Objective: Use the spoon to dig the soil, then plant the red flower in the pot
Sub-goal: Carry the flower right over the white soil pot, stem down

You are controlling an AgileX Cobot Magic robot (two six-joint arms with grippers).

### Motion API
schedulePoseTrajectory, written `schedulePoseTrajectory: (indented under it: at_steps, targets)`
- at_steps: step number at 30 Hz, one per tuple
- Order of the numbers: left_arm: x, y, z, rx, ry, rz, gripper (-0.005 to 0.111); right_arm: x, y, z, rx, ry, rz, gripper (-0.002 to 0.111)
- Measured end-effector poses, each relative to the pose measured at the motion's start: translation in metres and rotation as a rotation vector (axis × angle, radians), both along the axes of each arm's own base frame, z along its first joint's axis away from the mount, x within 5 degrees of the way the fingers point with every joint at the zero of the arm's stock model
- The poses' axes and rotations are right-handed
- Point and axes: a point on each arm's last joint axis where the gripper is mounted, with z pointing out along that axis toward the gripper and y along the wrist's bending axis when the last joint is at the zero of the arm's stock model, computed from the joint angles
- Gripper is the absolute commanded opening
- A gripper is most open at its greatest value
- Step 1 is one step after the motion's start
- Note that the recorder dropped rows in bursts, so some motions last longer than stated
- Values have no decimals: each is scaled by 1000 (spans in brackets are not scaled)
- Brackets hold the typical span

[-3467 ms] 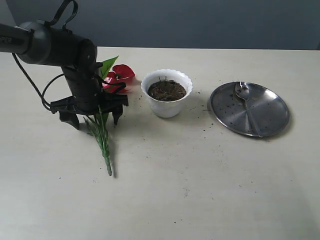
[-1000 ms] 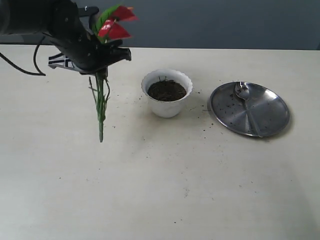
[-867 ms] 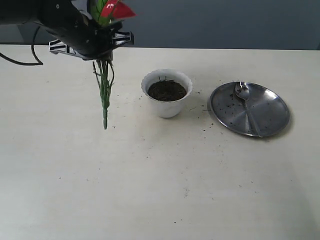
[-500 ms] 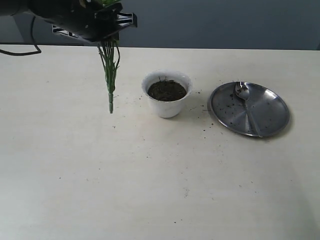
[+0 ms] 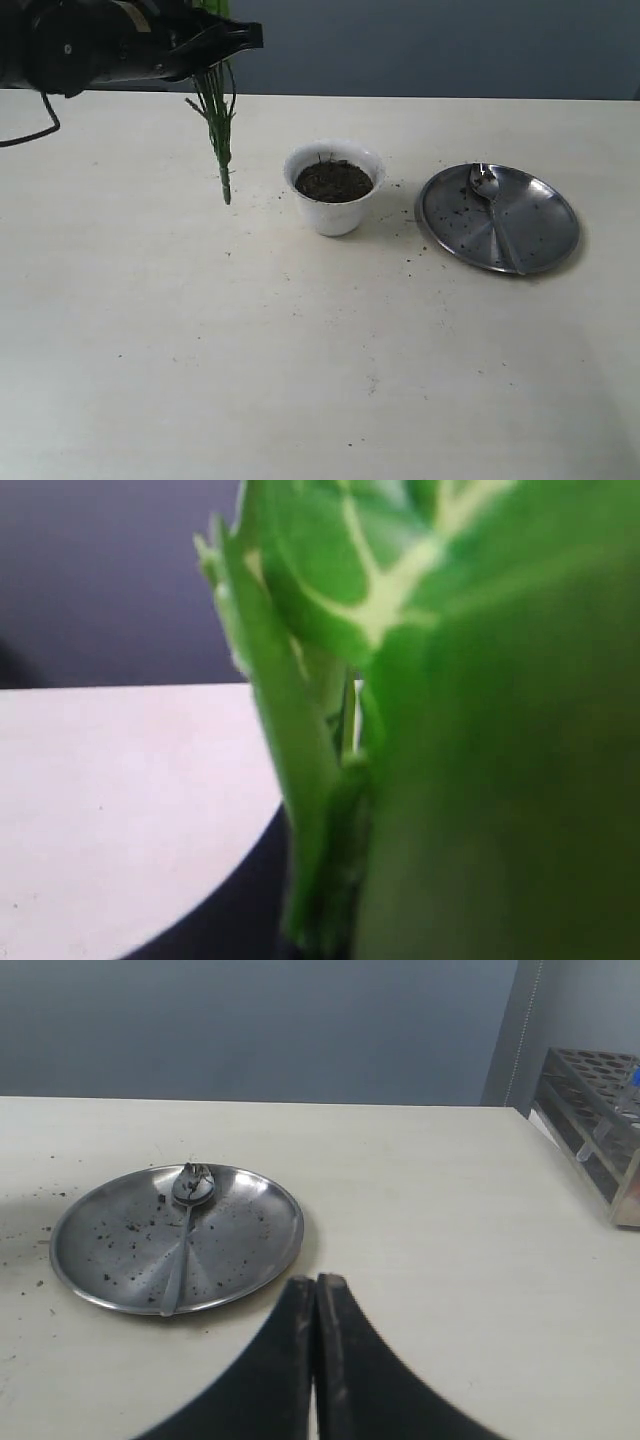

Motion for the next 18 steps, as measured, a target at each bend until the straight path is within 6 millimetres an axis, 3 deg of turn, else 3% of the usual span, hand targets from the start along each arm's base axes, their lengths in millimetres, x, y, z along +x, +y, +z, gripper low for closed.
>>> schedulePoseTrajectory:
  at_steps: [7,13,18]
  targets:
    - [-19,1,12,-52,-197,-48,1,0,0,0,0,0,0,-1]
    - [-25,-17,28,-139,-400,-348,1,0,0,0,0,0,0,-1]
    - [-21,-10,22,-186,-428,-455,1,0,0,0,0,0,0,-1]
